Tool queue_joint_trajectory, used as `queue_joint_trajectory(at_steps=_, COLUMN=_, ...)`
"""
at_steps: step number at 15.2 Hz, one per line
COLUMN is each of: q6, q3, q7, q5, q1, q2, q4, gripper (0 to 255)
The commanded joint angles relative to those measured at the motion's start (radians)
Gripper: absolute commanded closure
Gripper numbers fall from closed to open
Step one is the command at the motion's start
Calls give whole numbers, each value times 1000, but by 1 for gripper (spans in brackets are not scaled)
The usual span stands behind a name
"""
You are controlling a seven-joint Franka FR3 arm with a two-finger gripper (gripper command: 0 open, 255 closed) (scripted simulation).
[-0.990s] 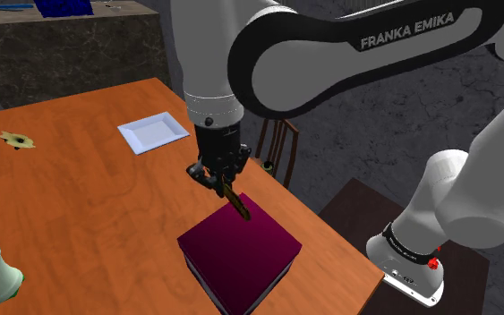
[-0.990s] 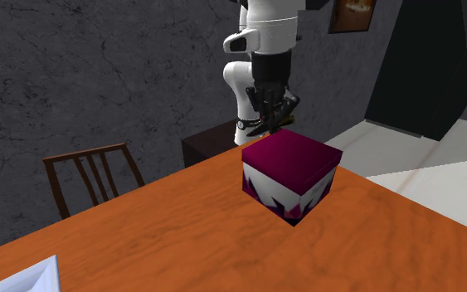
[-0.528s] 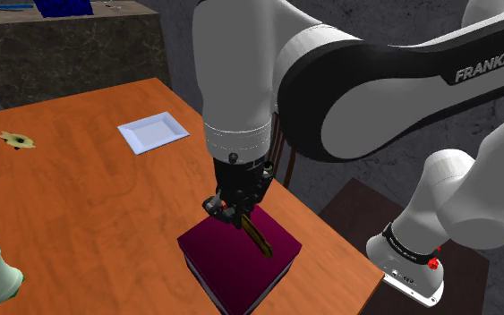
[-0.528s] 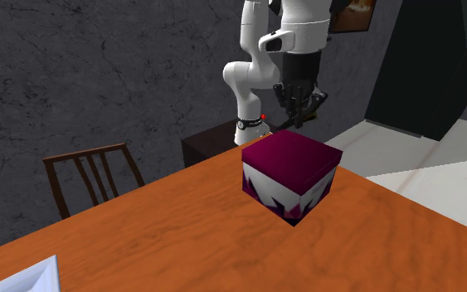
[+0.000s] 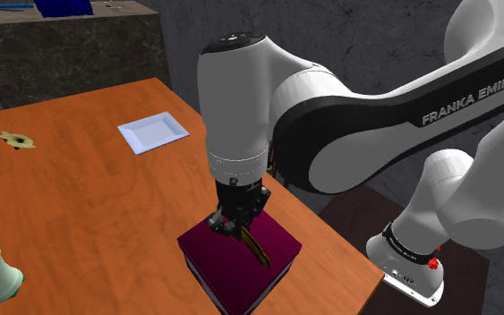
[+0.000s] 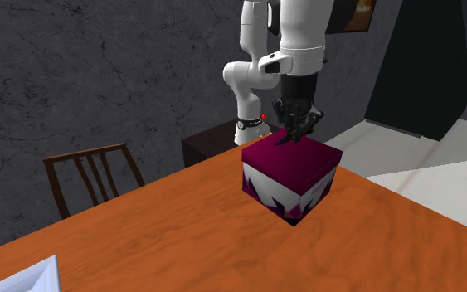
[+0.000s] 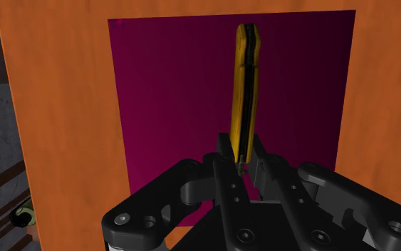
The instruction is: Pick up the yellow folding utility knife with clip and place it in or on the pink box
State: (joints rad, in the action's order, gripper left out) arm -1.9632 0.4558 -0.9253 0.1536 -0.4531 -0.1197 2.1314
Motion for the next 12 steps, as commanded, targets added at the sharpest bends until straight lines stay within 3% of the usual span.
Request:
queue_joint_trajectory(at_steps=1, q6=-26, q3=2, q7=-1, q5=-3, q1=0, q2=11, q4=16, gripper=255)
queue_joint_trajectory(at_steps=4, q6=-66, q3=5, q7=-2, q5=-7, q1=-1, q2=26, q4=41, gripper=255)
queue_joint_trajectory(at_steps=12, q6=-66, q3=5, q7=-2, q5=-7, q1=-1, q2=26, q4=41, gripper=255)
